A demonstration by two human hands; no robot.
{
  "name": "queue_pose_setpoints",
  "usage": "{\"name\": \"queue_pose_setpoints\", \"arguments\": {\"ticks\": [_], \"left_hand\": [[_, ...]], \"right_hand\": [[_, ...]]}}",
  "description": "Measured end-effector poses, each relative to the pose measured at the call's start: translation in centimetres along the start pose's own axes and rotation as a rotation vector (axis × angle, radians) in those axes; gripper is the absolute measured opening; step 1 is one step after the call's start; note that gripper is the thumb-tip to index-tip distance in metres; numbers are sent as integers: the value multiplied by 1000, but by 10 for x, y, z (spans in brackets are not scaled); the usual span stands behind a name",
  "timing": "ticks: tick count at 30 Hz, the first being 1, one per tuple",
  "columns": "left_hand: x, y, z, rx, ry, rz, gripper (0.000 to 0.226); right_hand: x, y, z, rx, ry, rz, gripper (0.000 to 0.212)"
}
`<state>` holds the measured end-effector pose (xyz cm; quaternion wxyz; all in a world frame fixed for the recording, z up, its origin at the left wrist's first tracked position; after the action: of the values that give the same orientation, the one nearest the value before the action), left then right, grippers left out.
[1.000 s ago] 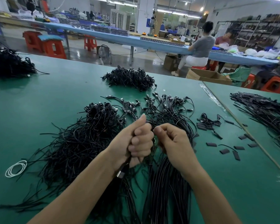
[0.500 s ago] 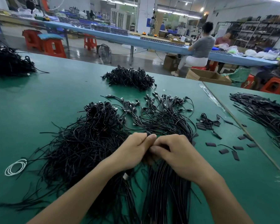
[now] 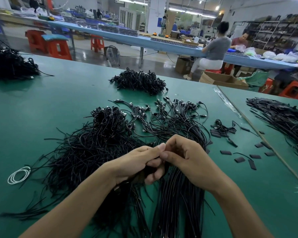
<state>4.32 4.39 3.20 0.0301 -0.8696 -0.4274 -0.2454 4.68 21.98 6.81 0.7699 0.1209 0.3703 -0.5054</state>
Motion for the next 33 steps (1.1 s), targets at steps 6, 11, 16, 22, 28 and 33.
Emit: {"name": "queue_pose_setpoints", "arguments": {"ticks": [6,11,16,22,28,33], "left_hand": [[2,-14,5,188,-235,-312,57],[6,-13,2,-74,257,-112,64],[-6,-19,8,-4,162,-266,69],[-38,-22,20,192,117,-560,60],[-52,-18,21,303,234,-682,64],[-51,-18,20,333,304,-662,59]], "right_hand": [[7,-6,1,9,239,-138,14],[18,-15,8,-42,268,-239,9],[21,-27,4,-38,224,-267,14],[46,-31,-30,227,190,-253,24],[77,-18,-54,281,804,205,26],[69,-18,-45,278,762,131,22]]}}
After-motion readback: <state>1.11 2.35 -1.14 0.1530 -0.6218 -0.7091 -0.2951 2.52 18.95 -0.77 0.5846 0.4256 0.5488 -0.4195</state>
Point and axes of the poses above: each hand's wrist, its own y-axis away from the middle knuckle, its own x-axis out of the palm, z = x × y, the point moved 1 cm from there along -y, towards the middle knuckle, and after that the axes turned 14 degrees about y, right-handed, at the moved point
